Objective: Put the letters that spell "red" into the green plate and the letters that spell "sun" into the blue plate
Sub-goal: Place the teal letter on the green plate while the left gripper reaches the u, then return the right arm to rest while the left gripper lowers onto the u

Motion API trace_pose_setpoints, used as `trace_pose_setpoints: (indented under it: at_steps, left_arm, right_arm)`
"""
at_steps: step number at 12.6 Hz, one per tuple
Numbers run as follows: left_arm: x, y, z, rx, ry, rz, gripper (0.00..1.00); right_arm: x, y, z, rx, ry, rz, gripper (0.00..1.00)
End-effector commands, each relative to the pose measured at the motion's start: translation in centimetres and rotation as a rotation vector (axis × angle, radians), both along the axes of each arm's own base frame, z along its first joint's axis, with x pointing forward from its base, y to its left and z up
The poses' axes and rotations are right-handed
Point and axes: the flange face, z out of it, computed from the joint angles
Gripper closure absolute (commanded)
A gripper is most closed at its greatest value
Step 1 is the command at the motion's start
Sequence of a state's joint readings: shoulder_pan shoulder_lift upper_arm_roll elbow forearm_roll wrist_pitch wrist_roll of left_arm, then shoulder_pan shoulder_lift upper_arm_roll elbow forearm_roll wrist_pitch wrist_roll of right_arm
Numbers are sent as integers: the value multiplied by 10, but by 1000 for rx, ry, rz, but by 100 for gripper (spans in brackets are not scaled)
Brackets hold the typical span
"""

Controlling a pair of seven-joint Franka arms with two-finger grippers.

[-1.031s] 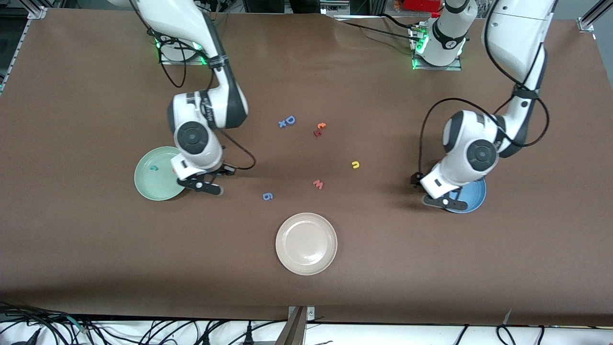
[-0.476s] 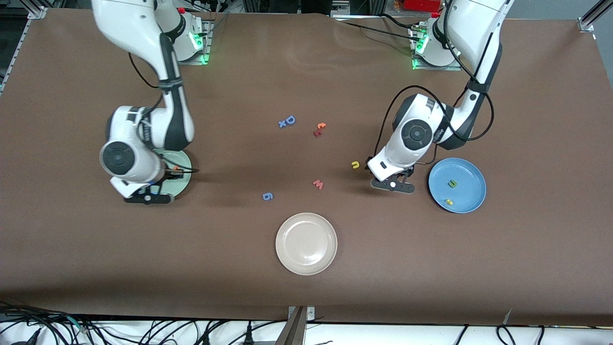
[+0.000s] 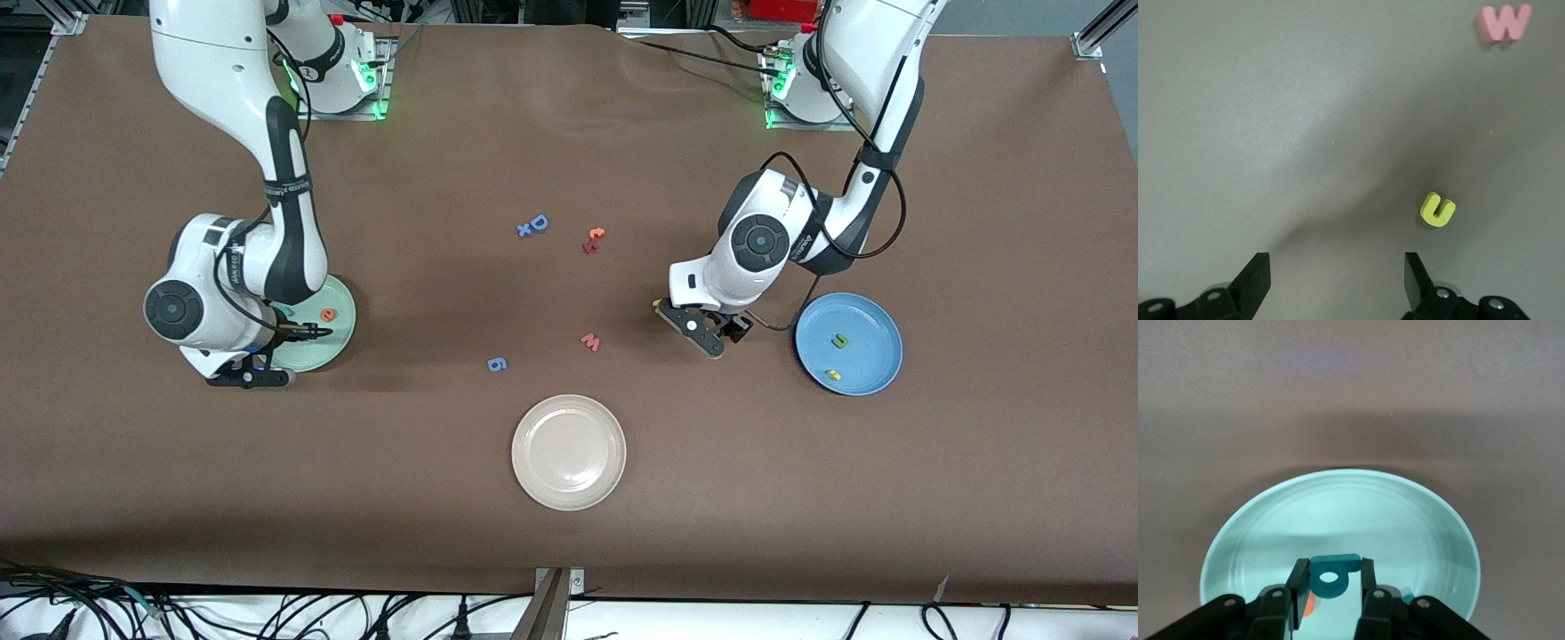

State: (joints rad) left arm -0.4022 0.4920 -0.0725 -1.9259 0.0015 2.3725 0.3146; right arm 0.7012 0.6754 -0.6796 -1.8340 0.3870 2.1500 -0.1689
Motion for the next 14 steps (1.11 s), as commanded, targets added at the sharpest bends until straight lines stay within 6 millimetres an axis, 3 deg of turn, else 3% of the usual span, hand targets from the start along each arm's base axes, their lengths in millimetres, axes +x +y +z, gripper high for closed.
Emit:
trace_pose_setpoints:
  at_steps: [1,2,3,4,6,9,14]
  left_arm:
    - [-10,-30,0,-38,-40,-115,13]
    - [-15,-42,-3,-50,-55,-133,15]
    - [-18,-49,-6,-56,-69,-149,16]
    - [-19,-52,-11,-47,-87,-177,16]
    - [-21,-54,-15,13,-132,-281,16]
    - [-25,-51,-21,27,-125,-299,21]
    - [-35,-48,-37,77,-122,-375,22]
  right_arm:
    - [2,0,-10,5,1,9,84]
    - [1,-1,-12,3,4,8,76]
    - [1,-1,-14,-1,8,9,57]
    - [1,-2,-14,-1,6,8,25]
    - [2,3,-11,0,2,1,5]
    - [4,13,12,33,-14,11,2]
    - [16,34,97,125,59,-2,1]
